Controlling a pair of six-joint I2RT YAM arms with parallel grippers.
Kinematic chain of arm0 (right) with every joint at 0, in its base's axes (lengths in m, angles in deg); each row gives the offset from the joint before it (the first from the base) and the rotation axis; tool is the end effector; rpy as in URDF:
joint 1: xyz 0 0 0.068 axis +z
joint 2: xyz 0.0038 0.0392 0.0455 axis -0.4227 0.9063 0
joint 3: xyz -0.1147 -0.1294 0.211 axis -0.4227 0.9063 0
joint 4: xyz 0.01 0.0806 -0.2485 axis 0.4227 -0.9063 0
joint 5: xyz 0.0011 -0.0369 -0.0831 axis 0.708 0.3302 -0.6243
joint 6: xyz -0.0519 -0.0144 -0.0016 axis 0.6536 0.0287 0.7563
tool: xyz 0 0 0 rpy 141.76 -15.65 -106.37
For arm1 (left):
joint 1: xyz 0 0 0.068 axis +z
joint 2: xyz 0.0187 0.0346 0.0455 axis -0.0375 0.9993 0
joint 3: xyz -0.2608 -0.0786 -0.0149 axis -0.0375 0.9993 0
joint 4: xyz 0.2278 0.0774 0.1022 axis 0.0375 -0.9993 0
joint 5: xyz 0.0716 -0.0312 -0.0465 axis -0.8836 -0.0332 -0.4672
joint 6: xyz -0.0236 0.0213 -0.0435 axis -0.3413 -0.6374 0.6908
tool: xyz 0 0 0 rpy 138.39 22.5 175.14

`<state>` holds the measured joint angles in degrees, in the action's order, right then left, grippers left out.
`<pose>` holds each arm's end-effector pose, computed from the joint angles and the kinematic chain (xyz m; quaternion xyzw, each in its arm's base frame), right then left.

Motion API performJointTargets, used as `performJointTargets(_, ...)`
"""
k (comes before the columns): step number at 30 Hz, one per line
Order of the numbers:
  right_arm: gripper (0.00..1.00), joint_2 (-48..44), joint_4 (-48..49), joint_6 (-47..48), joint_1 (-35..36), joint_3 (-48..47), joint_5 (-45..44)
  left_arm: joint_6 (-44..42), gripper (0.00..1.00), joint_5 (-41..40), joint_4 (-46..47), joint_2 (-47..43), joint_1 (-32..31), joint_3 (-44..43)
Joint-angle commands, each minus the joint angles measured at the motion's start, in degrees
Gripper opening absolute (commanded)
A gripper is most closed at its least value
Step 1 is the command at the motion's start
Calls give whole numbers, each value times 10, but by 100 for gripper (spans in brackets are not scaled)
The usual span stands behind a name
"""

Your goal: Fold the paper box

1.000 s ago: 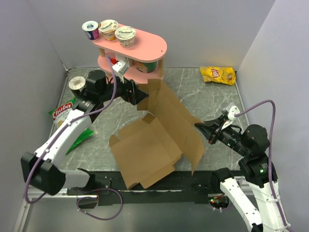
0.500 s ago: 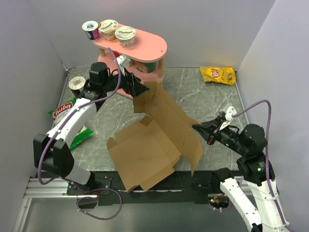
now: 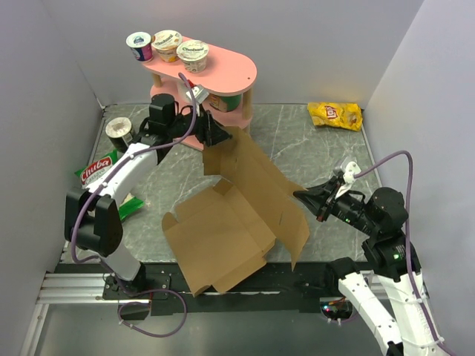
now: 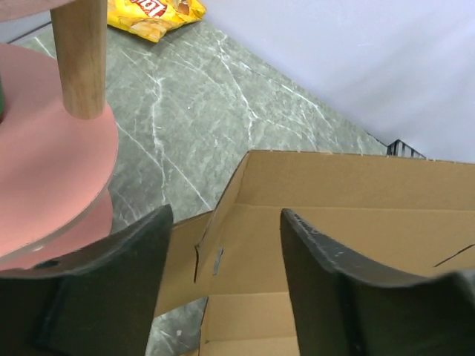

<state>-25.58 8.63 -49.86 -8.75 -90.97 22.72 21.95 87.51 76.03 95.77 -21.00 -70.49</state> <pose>0.0813 0.0461 0.3788 -0.3050 0.6565 0.3302 0.6057 0.3502 -0.1479 0.3520 0.2937 0.6919 -0.4688 0.4640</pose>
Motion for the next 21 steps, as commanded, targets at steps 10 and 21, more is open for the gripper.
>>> performJointTargets(10,0,4,54,3,2,11,-19,-33,6,-46,9,-37,-22,10)
performJointTargets(21,98,19,79,-41,3,12,-144,-35,1,-383,133,-224,-45,224)
